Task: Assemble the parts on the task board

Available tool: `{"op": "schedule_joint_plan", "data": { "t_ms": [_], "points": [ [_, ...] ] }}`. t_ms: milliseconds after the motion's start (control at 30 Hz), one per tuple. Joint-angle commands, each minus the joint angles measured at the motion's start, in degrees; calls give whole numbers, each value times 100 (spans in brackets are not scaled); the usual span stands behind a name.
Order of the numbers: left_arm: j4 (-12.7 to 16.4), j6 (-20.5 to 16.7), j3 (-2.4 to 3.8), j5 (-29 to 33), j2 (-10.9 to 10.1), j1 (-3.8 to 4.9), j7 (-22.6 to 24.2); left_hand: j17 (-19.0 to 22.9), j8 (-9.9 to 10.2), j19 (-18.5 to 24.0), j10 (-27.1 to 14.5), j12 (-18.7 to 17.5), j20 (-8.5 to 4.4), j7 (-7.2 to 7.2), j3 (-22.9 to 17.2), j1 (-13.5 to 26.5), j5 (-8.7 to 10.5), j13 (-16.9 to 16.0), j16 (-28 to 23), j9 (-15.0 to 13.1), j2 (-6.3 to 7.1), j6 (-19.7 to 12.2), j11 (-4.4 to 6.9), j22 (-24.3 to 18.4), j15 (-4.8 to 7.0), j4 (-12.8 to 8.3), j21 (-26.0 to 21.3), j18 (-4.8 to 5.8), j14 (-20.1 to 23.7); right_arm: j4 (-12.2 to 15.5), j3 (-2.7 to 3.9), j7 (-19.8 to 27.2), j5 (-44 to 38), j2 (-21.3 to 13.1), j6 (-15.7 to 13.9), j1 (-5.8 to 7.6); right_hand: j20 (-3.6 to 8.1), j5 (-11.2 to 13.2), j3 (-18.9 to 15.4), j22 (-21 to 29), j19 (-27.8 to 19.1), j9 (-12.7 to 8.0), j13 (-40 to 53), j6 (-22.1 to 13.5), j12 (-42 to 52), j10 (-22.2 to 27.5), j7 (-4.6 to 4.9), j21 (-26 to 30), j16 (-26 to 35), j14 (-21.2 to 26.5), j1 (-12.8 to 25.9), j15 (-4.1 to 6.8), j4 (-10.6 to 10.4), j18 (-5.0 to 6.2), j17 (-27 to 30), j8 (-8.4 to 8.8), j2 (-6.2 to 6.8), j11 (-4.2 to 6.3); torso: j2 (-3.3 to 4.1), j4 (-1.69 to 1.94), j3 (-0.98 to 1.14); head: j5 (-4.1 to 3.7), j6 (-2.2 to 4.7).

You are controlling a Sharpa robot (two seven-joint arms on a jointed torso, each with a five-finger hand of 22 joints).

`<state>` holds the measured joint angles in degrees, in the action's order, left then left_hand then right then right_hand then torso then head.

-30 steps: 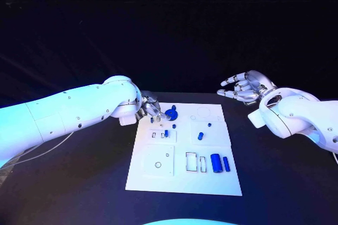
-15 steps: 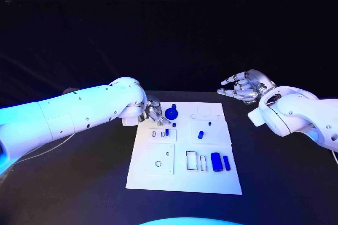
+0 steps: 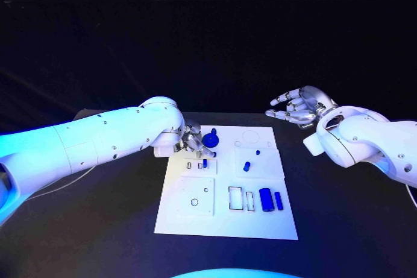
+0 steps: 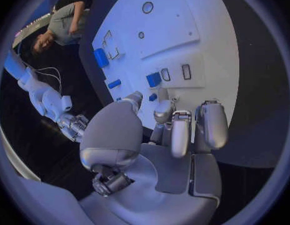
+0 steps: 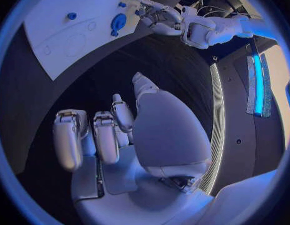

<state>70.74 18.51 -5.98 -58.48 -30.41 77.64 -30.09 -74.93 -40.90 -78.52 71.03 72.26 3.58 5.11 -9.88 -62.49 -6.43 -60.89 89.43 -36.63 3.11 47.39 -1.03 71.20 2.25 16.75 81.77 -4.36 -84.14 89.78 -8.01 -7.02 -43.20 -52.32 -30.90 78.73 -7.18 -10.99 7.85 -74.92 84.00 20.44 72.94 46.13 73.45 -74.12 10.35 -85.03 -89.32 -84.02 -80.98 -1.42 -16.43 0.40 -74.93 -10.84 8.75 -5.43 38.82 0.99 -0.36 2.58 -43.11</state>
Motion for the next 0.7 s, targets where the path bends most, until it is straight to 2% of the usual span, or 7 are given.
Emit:
{"op": "schedule_joint_plan", "data": {
  "t_ms": [33,233,700],
  "points": [
    [-44,196,-13,65,36,1,-18,-1400,36,-18,-56,-56,5,-2,26,-9,-10,45,0,-14,-46,-37,-5,-3,2,3,28,37,-541,-5,2,7,-88,15,100,-1,53,-34,9,-1111,374,-6,16,-43,-3,-4,8,-1,17,-554,60,49,-19,97,-1349,-36,-14,-1,4,4,1,-19,-7],
    [-136,282,-57,113,90,-7,-22,-1398,44,-15,-66,-64,8,1,27,-21,-12,53,-1,-20,-54,-43,-8,-4,-1,2,27,36,-539,-12,2,12,-92,32,90,-4,53,-39,11,-1109,373,-7,14,-45,-4,-4,8,2,19,-553,68,48,-20,98,-1345,-38,-18,-1,9,-1,0,-5,-20],
    [-215,336,-86,226,142,-35,-20,-1425,79,-17,-85,-79,23,13,14,-127,-30,57,13,-60,-99,-55,-20,17,-15,-5,38,39,-550,-37,2,8,-92,67,65,-10,53,-79,23,-1115,377,-10,20,-50,7,-13,7,-5,15,-555,101,48,-18,96,-1352,-52,-36,-2,5,11,0,-6,-62]
  ]
}}
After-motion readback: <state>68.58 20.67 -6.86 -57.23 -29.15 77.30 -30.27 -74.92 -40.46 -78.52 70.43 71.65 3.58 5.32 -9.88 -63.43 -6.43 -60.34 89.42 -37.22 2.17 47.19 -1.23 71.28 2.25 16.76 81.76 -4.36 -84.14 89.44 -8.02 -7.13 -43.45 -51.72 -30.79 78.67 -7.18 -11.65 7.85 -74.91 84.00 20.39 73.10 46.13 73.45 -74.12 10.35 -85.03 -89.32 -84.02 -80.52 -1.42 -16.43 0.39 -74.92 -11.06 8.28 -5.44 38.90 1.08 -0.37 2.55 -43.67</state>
